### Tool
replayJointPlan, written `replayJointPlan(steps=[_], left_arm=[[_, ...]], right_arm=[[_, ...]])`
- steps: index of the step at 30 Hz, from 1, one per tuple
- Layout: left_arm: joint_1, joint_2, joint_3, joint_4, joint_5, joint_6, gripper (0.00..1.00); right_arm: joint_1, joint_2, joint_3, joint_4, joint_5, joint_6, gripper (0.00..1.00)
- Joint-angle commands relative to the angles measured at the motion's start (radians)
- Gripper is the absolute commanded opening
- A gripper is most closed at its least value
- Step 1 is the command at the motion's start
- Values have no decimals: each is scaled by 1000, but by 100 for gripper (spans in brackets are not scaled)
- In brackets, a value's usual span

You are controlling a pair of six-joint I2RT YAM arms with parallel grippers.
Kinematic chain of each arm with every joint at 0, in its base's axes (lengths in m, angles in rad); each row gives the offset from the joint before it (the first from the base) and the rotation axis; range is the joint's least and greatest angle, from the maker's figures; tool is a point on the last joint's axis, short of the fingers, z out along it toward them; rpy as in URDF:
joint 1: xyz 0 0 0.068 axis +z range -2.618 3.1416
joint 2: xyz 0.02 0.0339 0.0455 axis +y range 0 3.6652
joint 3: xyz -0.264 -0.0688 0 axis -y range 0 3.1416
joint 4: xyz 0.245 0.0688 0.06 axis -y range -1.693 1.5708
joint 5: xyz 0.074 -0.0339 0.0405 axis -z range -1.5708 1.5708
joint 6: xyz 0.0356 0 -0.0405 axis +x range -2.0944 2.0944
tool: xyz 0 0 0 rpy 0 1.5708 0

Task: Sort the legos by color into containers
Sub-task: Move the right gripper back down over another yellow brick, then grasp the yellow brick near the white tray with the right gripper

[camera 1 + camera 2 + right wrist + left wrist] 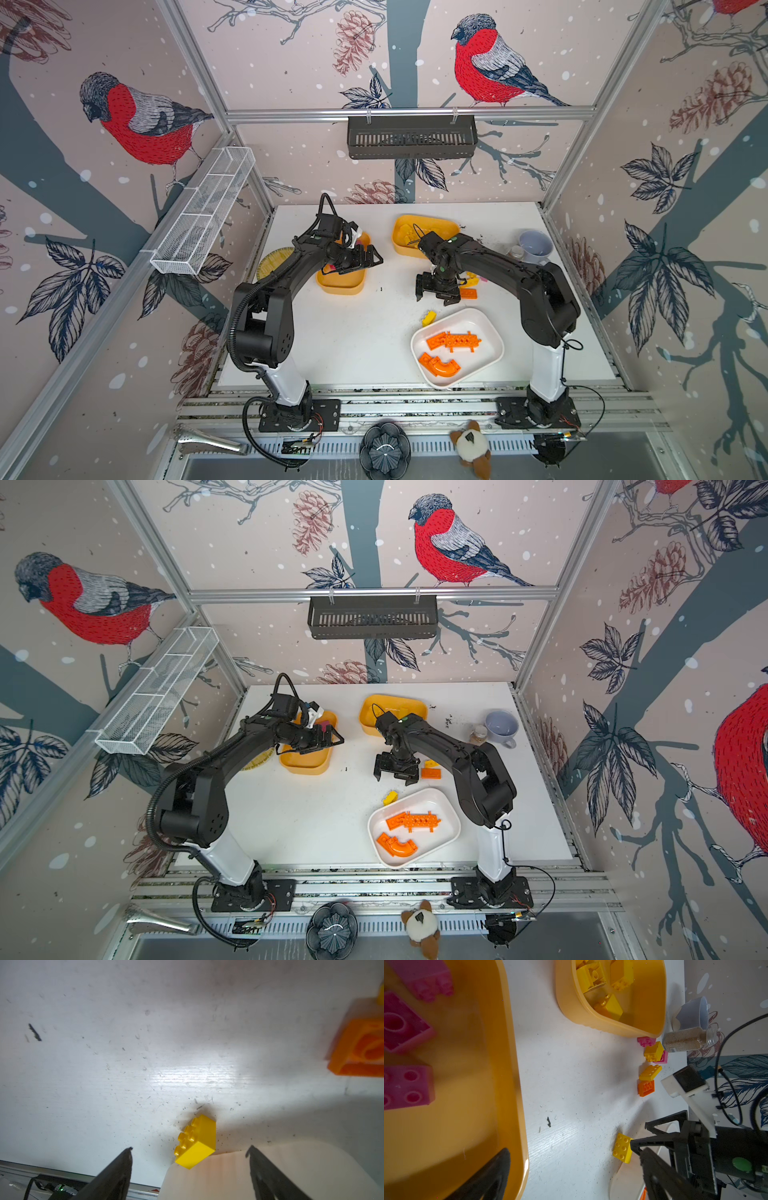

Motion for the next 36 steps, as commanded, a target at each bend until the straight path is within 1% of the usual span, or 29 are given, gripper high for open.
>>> replayJointPlan(steps=[1, 7, 18, 30, 33, 36], left_arm=[[3, -14, -18, -1, 15, 19, 97], [7, -37, -49, -8, 0, 29, 97], [13, -35, -55, -19, -6, 39, 97], [15, -39, -60, -23, -8, 45, 97], [15, -43, -67, -22, -9, 47, 97], [15, -44, -69, -24, -8, 51, 97]], right_arm=[[7, 22, -5, -15, 4, -15, 87], [21, 52, -32, 11, -28, -19, 86], [53, 83, -49, 52, -110, -46, 82], [71, 82, -14, 116, -178, -11, 79], [70, 85, 2, 121, -165, -7, 79], [75, 99, 18, 64, -110, -10, 77]])
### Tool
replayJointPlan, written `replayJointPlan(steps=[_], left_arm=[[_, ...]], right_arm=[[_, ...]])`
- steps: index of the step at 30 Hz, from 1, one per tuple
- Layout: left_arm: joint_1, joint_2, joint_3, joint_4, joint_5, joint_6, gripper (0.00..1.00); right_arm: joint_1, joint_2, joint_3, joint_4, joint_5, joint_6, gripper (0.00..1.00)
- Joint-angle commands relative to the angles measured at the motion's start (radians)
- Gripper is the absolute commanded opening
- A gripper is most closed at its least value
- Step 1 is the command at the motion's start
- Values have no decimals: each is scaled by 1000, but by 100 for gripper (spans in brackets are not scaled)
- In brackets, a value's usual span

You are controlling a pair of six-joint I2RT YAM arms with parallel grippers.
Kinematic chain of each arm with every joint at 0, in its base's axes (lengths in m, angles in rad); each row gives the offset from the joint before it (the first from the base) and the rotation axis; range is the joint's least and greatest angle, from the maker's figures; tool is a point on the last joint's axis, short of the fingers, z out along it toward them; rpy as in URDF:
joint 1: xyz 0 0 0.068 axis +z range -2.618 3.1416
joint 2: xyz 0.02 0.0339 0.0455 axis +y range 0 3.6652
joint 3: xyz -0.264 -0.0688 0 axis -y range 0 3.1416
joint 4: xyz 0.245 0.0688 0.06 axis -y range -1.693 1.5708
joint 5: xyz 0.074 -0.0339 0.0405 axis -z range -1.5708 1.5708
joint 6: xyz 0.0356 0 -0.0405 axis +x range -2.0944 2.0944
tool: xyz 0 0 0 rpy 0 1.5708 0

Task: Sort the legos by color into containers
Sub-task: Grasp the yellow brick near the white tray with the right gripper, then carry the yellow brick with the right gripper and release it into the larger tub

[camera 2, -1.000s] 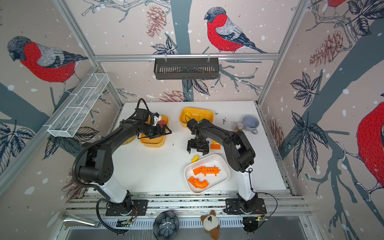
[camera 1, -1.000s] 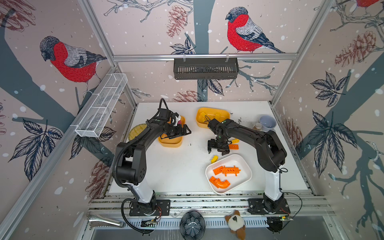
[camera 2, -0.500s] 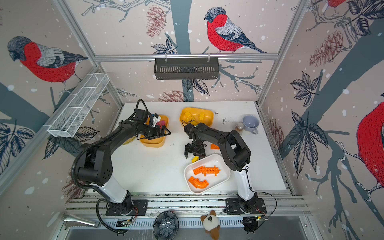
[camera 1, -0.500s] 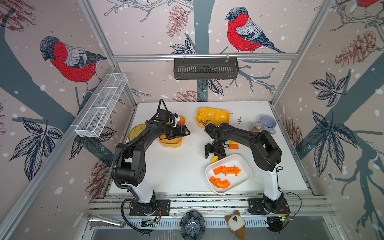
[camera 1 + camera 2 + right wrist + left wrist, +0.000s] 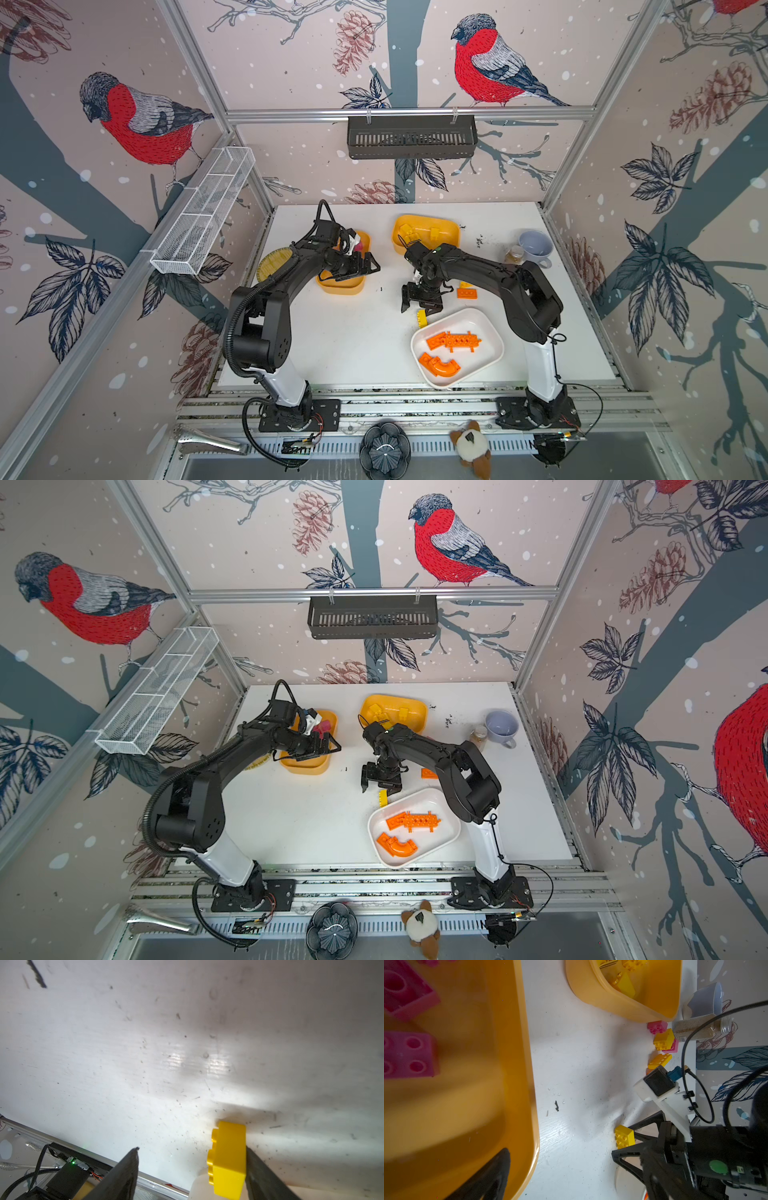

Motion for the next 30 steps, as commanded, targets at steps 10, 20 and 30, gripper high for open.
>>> replayJointPlan(steps=[10, 20, 30], left_arm=[[5, -13, -10, -13, -2, 34, 97], [12, -22, -11, -26, -4, 46, 97], [14, -38, 11, -18, 37, 25, 97]], right_arm=[[33, 22, -10, -100, 141, -7, 62], [41, 57, 26, -137, 211, -10, 40], [21, 50, 163, -226, 301, -14, 22]])
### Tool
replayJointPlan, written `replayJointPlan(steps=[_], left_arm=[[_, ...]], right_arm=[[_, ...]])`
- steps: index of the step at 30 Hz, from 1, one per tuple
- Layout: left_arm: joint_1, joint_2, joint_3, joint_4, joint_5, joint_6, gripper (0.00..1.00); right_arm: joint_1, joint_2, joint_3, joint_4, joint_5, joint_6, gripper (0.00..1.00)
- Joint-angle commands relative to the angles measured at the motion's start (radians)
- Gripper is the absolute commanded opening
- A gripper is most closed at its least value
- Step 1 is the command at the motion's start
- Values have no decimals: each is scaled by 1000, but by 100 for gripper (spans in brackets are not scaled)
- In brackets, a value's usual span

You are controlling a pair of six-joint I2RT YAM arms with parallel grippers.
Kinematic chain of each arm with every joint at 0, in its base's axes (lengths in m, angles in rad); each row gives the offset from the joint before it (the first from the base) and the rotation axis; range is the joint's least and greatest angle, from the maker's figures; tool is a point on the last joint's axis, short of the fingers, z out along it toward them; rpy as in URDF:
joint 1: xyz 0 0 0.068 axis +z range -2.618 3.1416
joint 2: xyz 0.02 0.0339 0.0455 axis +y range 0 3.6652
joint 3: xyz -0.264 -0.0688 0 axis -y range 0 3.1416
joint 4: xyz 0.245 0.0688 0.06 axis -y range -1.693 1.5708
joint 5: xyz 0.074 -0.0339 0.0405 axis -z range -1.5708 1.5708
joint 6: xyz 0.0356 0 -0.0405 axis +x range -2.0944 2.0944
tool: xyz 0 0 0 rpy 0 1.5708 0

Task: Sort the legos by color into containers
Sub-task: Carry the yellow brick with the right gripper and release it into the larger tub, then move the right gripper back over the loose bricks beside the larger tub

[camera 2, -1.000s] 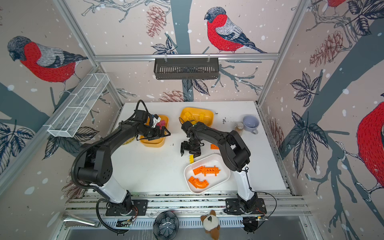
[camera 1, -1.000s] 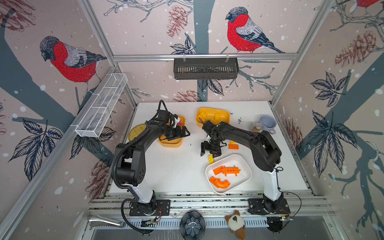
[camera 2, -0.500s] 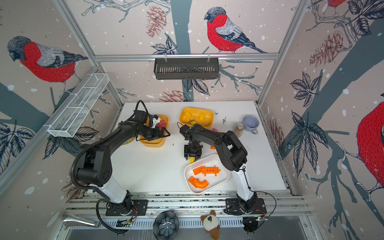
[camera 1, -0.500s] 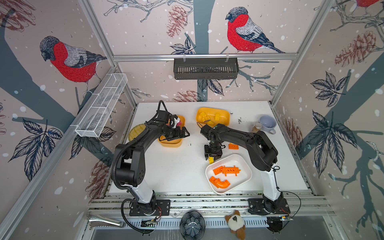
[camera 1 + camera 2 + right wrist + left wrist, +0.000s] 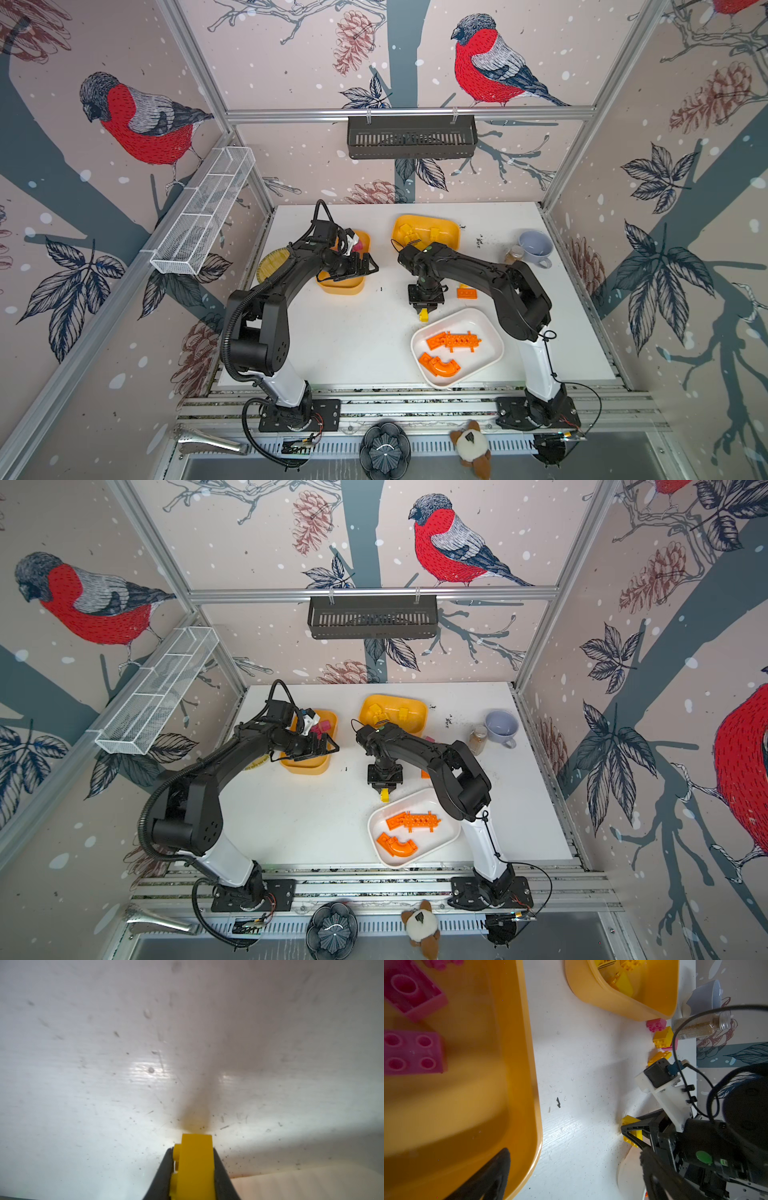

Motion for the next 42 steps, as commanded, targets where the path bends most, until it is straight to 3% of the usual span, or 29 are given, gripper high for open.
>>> replayJointPlan(steps=[1, 15, 22, 25, 30, 40, 42], left_arm=[[2, -16, 18, 6, 46, -11, 97], [2, -28, 75, 184, 195, -188, 97], [2, -14, 123, 176, 180, -200, 97], [2, -12, 124, 177, 177, -205, 97], [2, 2, 127, 179, 171, -209, 97], [2, 40, 143, 187, 168, -218, 97], [1, 44, 144, 190, 169, -222, 97]], right_arm=[[-19, -17, 56, -76, 74, -11, 22], [-231, 93, 549, 55, 173, -44, 22], [-319, 166, 585, 185, 180, -79, 22], [-344, 193, 585, 222, 123, -82, 23], [-349, 236, 587, 243, 92, -117, 30], [-370, 270, 581, 391, 37, -110, 32], [-377, 273, 581, 408, 25, -107, 39]])
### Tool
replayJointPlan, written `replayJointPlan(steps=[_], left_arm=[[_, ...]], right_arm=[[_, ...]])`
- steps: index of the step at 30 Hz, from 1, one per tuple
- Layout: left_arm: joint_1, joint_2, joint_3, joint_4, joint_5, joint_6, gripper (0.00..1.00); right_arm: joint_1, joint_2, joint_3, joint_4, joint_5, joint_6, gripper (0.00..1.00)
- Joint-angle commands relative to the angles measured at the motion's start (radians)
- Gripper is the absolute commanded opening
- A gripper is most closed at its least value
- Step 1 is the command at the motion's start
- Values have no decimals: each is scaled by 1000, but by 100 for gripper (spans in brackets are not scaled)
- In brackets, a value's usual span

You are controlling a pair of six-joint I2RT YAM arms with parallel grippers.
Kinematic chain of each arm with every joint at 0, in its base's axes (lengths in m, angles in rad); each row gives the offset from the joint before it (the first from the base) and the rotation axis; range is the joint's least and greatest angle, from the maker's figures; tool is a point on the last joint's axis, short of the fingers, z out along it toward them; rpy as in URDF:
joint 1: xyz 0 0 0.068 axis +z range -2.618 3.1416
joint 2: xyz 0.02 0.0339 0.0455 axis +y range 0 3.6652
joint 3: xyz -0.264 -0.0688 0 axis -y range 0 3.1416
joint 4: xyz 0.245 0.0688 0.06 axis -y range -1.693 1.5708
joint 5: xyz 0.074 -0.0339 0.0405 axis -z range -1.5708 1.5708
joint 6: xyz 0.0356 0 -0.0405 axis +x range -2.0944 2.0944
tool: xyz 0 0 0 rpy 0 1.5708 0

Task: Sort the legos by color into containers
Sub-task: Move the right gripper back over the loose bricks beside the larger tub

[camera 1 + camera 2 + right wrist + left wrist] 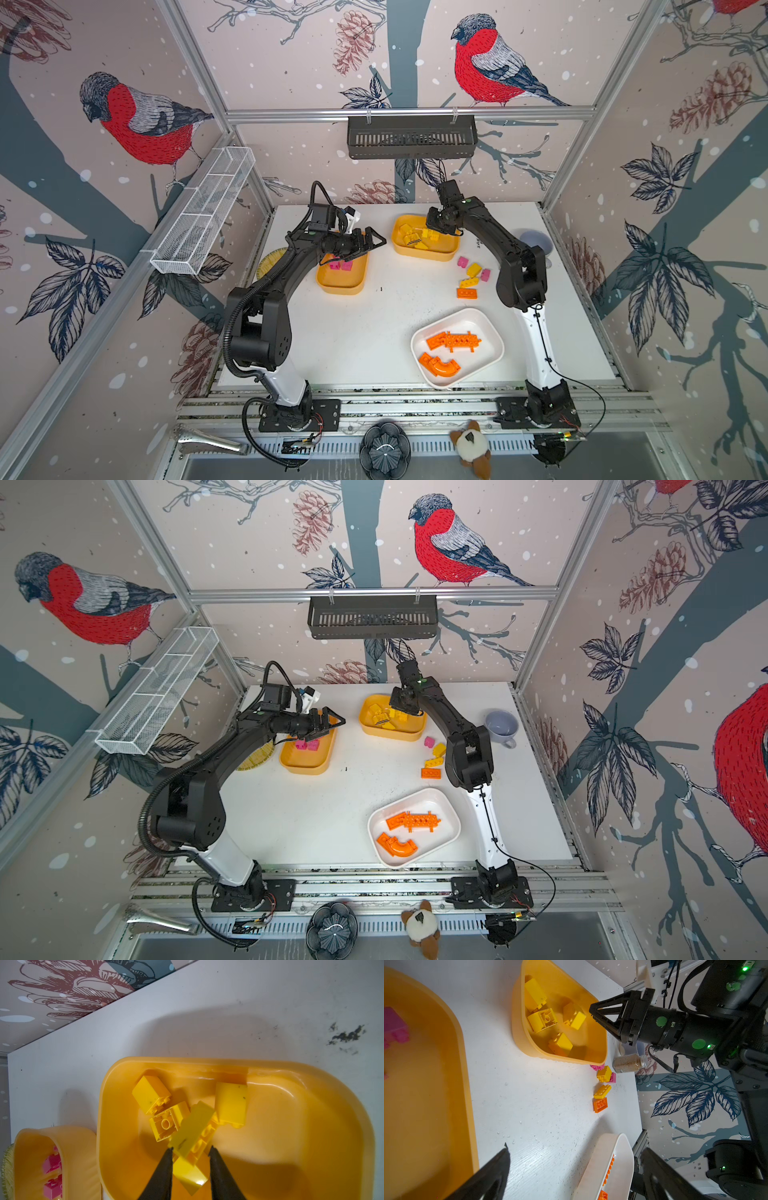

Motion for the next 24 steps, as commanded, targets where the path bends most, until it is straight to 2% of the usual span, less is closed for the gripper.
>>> replayJointPlan(steps=[1, 6, 9, 15, 24], left_arm=[[1, 8, 10, 38, -2, -6, 97], [2, 14, 12, 41, -2, -7, 97], [1, 18, 14, 46, 1, -11, 97], [-3, 22, 16, 62, 23, -22, 97], [-13, 10, -8, 53, 41, -12, 97]], right_arm=[[-8, 4, 3, 67, -24, -6, 43], [-9, -25, -4, 35, -39, -22, 46], [-7, -79, -56, -8, -34, -36, 52], [15, -275, -291, -68, -1, -28, 66], [122, -580, -650, -132, 35, 7, 76]])
